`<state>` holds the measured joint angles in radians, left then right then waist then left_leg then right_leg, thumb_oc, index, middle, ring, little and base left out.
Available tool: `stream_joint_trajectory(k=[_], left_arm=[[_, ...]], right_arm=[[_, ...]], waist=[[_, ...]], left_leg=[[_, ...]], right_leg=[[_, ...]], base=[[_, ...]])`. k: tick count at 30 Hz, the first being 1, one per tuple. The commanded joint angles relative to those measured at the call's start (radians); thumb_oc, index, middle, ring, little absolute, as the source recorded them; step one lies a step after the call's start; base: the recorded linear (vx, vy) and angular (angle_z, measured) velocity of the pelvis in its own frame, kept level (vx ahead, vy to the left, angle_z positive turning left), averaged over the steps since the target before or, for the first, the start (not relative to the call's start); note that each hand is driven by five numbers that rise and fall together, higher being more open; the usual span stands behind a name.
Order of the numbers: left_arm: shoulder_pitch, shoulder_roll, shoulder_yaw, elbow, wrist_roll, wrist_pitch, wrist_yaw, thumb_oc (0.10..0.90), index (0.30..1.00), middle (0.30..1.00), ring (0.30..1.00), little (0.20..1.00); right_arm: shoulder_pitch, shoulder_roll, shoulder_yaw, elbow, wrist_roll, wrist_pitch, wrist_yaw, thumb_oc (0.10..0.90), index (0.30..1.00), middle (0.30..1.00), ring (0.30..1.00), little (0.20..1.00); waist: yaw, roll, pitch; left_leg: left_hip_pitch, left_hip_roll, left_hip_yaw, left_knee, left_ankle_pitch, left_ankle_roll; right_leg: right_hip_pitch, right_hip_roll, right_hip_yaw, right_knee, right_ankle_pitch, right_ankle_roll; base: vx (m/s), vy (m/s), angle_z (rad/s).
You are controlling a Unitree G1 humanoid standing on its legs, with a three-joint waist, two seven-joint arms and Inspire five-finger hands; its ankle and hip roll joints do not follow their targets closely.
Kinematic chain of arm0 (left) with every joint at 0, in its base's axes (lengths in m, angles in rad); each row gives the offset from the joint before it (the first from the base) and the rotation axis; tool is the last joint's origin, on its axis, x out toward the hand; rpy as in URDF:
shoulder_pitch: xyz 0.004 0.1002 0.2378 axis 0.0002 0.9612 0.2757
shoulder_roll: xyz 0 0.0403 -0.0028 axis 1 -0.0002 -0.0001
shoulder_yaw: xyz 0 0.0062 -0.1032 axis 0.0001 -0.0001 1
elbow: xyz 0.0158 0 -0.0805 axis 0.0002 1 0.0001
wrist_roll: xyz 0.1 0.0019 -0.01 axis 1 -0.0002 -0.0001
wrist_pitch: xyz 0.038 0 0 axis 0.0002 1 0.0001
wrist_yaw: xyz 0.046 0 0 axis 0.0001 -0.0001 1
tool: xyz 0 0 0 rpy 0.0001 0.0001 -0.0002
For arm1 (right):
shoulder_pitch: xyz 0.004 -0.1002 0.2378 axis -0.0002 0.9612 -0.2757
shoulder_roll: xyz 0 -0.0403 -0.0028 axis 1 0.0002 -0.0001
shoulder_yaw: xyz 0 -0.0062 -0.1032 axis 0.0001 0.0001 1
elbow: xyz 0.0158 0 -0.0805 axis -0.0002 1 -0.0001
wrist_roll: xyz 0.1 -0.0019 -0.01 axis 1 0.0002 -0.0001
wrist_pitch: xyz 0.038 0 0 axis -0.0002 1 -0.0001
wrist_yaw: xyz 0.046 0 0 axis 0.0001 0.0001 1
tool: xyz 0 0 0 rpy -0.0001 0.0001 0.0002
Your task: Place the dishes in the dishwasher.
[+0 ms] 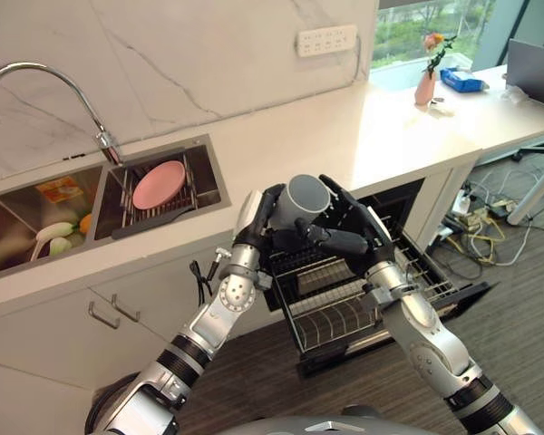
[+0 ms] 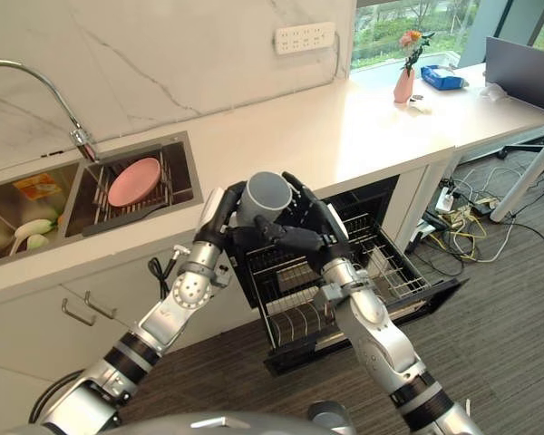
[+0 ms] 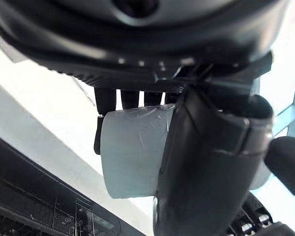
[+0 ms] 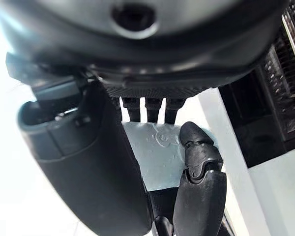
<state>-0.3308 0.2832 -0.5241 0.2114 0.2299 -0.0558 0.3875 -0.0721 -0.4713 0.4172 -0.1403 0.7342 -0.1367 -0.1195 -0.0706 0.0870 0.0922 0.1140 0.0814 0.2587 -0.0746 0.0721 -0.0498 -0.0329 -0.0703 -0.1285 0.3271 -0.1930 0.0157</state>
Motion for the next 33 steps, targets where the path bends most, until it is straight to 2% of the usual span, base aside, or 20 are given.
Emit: stream_joint_trajectory(k=[1,4,5,6,7,8,9,10,11,13,14,16,17,21,23,24,26,28,32,33], left_arm=[[-0.186,-0.033,-0.177,-0.005,0.200,-0.093,-0.056,0.400,0.300,0.300,0.300,0.300],[-0.189,-0.058,-0.236,0.015,0.224,-0.092,-0.068,0.400,0.300,0.300,0.300,0.300],[-0.182,-0.047,-0.199,0.030,0.201,-0.094,-0.024,0.400,0.300,0.300,0.300,0.300],[-0.181,-0.043,-0.197,0.029,0.199,-0.095,-0.023,0.400,0.300,0.300,0.300,0.300],[-0.180,-0.039,-0.197,0.002,0.204,-0.100,-0.041,0.400,0.300,0.300,0.300,0.300],[-0.179,-0.038,-0.196,0.001,0.203,-0.099,-0.042,0.400,0.300,0.300,0.300,0.300],[-0.194,-0.118,-0.319,0.037,0.205,-0.093,-0.093,0.400,0.300,0.300,0.300,0.300],[-0.192,-0.104,-0.272,0.058,0.167,-0.087,-0.039,0.400,0.300,0.300,0.300,0.300],[-0.190,-0.134,-0.350,0.067,0.234,-0.100,-0.062,0.400,0.300,0.300,0.300,0.300],[-0.196,-0.132,-0.316,0.097,0.192,-0.089,-0.015,0.400,0.300,0.300,0.300,0.300],[-0.178,-0.143,-0.353,0.060,0.236,-0.104,-0.054,0.400,0.300,0.300,0.300,0.300],[-0.193,-0.139,-0.378,0.085,0.271,-0.097,-0.035,0.400,0.300,0.300,0.300,0.300],[-0.163,-0.123,-0.337,0.070,0.193,-0.096,-0.028,0.400,0.300,0.300,0.300,0.300],[-0.124,-0.084,-0.306,0.060,0.204,-0.098,-0.018,0.400,0.300,0.300,0.300,0.300],[-0.084,-0.031,-0.221,0.040,0.184,-0.099,0.001,0.712,0.768,0.768,0.768,0.768],[-0.067,-0.024,-0.208,0.044,0.202,-0.096,0.014,0.800,0.900,0.900,0.900,0.900],[-0.065,-0.025,-0.209,0.044,0.204,-0.096,0.015,0.800,0.900,0.900,0.900,0.900],[0.026,0.051,-0.066,-0.030,0.204,-0.086,0.055,0.800,0.900,0.900,0.900,0.900],[0.136,0.095,0.035,-0.097,0.184,-0.082,0.054,0.800,0.900,0.900,0.900,0.900],[0.217,0.108,0.113,-0.109,0.155,-0.081,0.061,0.800,0.900,0.900,0.900,0.900]], right_arm=[[-0.207,0.159,0.016,-0.159,-0.088,-0.098,-0.003,0.800,0.900,0.900,0.900,0.900],[-0.235,0.203,0.040,-0.142,-0.104,-0.104,-0.053,0.800,0.900,0.900,0.900,0.900],[-0.235,0.218,0.033,-0.122,-0.116,-0.109,-0.073,0.800,0.900,0.900,0.900,0.900],[-0.237,0.221,0.036,-0.120,-0.117,-0.110,-0.074,0.772,0.858,0.858,0.858,0.858],[-0.239,0.230,0.050,-0.109,-0.123,-0.116,-0.087,0.602,0.604,0.604,0.604,0.604],[-0.240,0.230,0.050,-0.109,-0.123,-0.116,-0.087,0.602,0.604,0.604,0.604,0.604],[-0.261,0.252,0.077,-0.083,-0.157,-0.111,-0.137,0.400,0.300,0.300,0.300,0.300],[-0.266,0.262,0.071,-0.081,-0.154,-0.121,-0.154,0.400,0.300,0.300,0.300,0.300],[-0.267,0.253,0.082,-0.078,-0.215,-0.131,-0.176,0.400,0.300,0.300,0.300,0.300],[-0.264,0.263,0.075,-0.068,-0.217,-0.128,-0.193,0.400,0.300,0.300,0.300,0.300],[-0.265,0.258,0.078,-0.079,-0.229,-0.150,-0.183,0.400,0.300,0.300,0.300,0.300],[-0.258,0.253,0.078,-0.077,-0.254,-0.147,-0.204,0.400,0.300,0.300,0.300,0.300],[-0.237,0.237,0.061,-0.096,-0.272,-0.148,-0.211,0.400,0.300,0.300,0.300,0.300],[-0.220,0.210,0.035,-0.101,-0.319,-0.149,-0.212,0.400,0.300,0.300,0.300,0.300],[-0.184,0.175,-0.018,-0.110,-0.359,-0.153,-0.218,0.400,0.300,0.300,0.300,0.300],[-0.173,0.170,-0.032,-0.114,-0.370,-0.152,-0.225,0.400,0.300,0.300,0.300,0.300],[-0.171,0.170,-0.032,-0.115,-0.371,-0.151,-0.225,0.400,0.300,0.300,0.300,0.300],[-0.105,0.123,-0.126,-0.121,-0.383,-0.153,-0.227,0.400,0.300,0.300,0.300,0.300],[-0.070,0.108,-0.184,-0.137,-0.379,-0.144,-0.222,0.400,0.300,0.300,0.300,0.300],[-0.046,0.099,-0.224,-0.135,-0.373,-0.144,-0.219,0.400,0.300,0.300,0.300,0.300]], waist=[[-0.014,-0.087,-0.011],[-0.012,-0.086,-0.010],[-0.003,-0.086,-0.012],[-0.006,-0.088,-0.011],[-0.003,-0.086,-0.012],[-0.004,-0.086,-0.012],[-0.013,-0.083,-0.004],[-0.003,-0.083,-0.007],[-0.011,-0.081,-0.001],[-0.003,-0.082,-0.003],[-0.004,-0.079,0.001],[-0.009,-0.078,0.002],[-0.004,-0.078,0.007],[-0.002,-0.079,0.007],[0.000,-0.078,0.008],[0.000,-0.079,0.007],[0.000,-0.079,0.006],[0.012,-0.079,0.010],[0.020,-0.083,0.009],[0.031,-0.085,0.009]], left_leg=[[0.082,0.033,0.050,-0.013,-0.034,-0.063],[0.080,0.032,0.045,-0.013,-0.036,-0.060],[0.079,0.032,0.042,-0.013,-0.034,-0.060],[0.080,0.032,0.042,-0.013,-0.034,-0.060],[0.080,0.031,0.039,-0.013,-0.035,-0.060],[0.080,0.031,0.039,-0.013,-0.035,-0.060],[0.079,0.030,0.039,-0.013,-0.026,-0.055],[0.078,0.029,0.038,-0.013,-0.032,-0.057],[0.079,0.029,0.037,-0.013,-0.035,-0.055],[0.079,0.029,0.038,-0.013,-0.034,-0.055],[0.079,0.028,0.037,-0.013,-0.035,-0.054],[0.078,0.029,0.038,-0.013,-0.035,-0.054],[0.074,0.029,0.035,-0.013,-0.034,-0.053],[0.075,0.029,0.035,-0.013,-0.034,-0.054],[0.075,0.030,0.038,-0.013,-0.035,-0.056],[0.076,0.030,0.039,-0.013,-0.036,-0.056],[0.076,0.030,0.039,-0.013,-0.036,-0.056],[0.074,0.030,0.042,-0.013,-0.036,-0.058],[0.071,0.028,0.039,-0.013,-0.035,-0.059],[0.069,0.028,0.034,-0.013,-0.035,-0.059]], right_leg=[[0.195,-0.056,-0.020,-0.371,0.202,0.116],[0.199,-0.057,-0.020,-0.371,0.196,0.113],[0.201,-0.058,-0.022,-0.370,0.194,0.112],[0.201,-0.058,-0.023,-0.370,0.194,0.112],[0.202,-0.058,-0.025,-0.369,0.192,0.111],[0.202,-0.058,-0.025,-0.369,0.192,0.111],[0.198,-0.057,-0.026,-0.362,0.198,0.107],[0.198,-0.057,-0.026,-0.365,0.194,0.108],[0.195,-0.057,-0.025,-0.363,0.194,0.110],[0.195,-0.057,-0.026,-0.364,0.194,0.110],[0.194,-0.057,-0.027,-0.363,0.194,0.111],[0.194,-0.057,-0.027,-0.363,0.194,0.112],[0.193,-0.059,-0.031,-0.364,0.196,0.113],[0.195,-0.060,-0.034,-0.365,0.194,0.113],[0.196,-0.061,-0.038,-0.366,0.195,0.116],[0.198,-0.060,-0.039,-0.366,0.195,0.117],[0.198,-0.061,-0.039,-0.366,0.195,0.117],[0.195,-0.063,-0.044,-0.368,0.199,0.122],[0.198,-0.064,-0.051,-0.372,0.202,0.123],[0.201,-0.065,-0.059,-0.375,0.202,0.123]], base=[[-0.01,-0.010,0.07],[-0.01,-0.010,0.06],[0.00,-0.010,0.12],[0.00,-0.005,0.13],[0.00,-0.002,0.12],[-0.04,-0.002,0.10],[-0.01,-0.002,0.06],[-0.02,0.001,0.05],[0.02,-0.005,0.04],[-0.01,-0.002,0.02],[0.00,0.000,0.00],[0.00,0.000,0.00],[0.00,0.000,0.00],[0.02,0.006,0.04],[0.02,0.004,0.01],[0.00,0.000,0.00],[0.00,0.000,0.00],[0.02,0.006,0.01],[0.00,0.000,0.02],[0.02,0.002,0.14]])
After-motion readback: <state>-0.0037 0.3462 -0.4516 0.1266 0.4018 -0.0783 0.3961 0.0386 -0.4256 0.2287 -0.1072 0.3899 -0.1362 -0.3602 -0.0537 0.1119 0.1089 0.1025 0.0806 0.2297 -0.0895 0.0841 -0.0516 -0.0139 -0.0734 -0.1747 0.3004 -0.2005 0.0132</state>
